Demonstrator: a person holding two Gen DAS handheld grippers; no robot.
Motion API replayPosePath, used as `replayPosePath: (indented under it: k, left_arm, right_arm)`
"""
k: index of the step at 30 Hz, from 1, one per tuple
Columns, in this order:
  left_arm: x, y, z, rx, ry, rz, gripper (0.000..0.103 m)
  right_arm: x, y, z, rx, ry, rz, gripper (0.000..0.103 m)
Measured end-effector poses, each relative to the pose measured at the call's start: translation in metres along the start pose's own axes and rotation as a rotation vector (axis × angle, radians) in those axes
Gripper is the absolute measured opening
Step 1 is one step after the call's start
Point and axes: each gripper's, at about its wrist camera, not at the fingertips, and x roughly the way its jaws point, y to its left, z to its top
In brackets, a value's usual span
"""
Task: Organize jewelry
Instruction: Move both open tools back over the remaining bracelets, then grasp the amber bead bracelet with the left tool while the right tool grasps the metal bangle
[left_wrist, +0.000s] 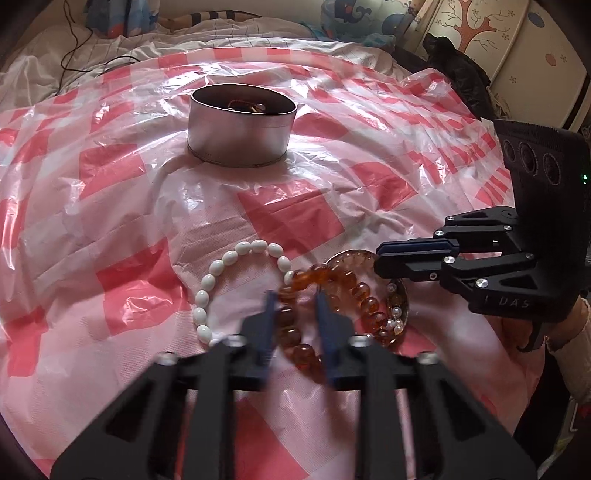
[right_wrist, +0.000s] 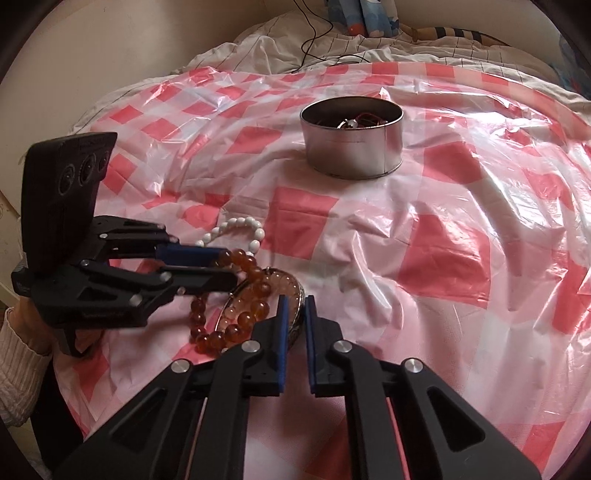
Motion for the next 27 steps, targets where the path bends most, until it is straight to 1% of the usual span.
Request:
replayPosePath:
  k: [4,10,13,15,17,20,27]
  left_arm:
    - [-0.015,0.002,0.004,-0.009,-0.054,-0.056,0.010]
    - [-0.041,0.027,0.012,-0.114,-0.158,-0.114,0.010]
    - [-0.058,0.038,0.014,-0.151,-0.229,-0.163,0.010]
    - [-0.063,0.039,0.016,-0.155,-0.250,-0.164,0.010]
    - [-0.064,0.042,0.016,-0.164,-0.256,-0.171,0.010]
    - [-0.065,0.039,0.018,-0.151,-0.260,-0.175,0.010]
    - [-0.071,0.025,0.026,-0.105,-0.268,-0.200,0.010]
  right_arm:
    - [-0.013,-0.002,0.003,0.012,-0.038,0.031,0.006]
    - [-0.027,-0.008,0.008,0.027,-0.086,0.034,0.006]
    - [-0.040,-0.014,0.012,0.066,-0.132,0.085,0.006]
    - [-0.049,-0.017,0.015,0.081,-0.165,0.112,0.006]
    - [-0.057,-0.022,0.016,0.109,-0.198,0.156,0.006]
    - [-0.066,-0.026,0.020,0.126,-0.235,0.173,0.006]
    - [-0.069,-0.039,0.025,0.154,-0.259,0.144,0.006]
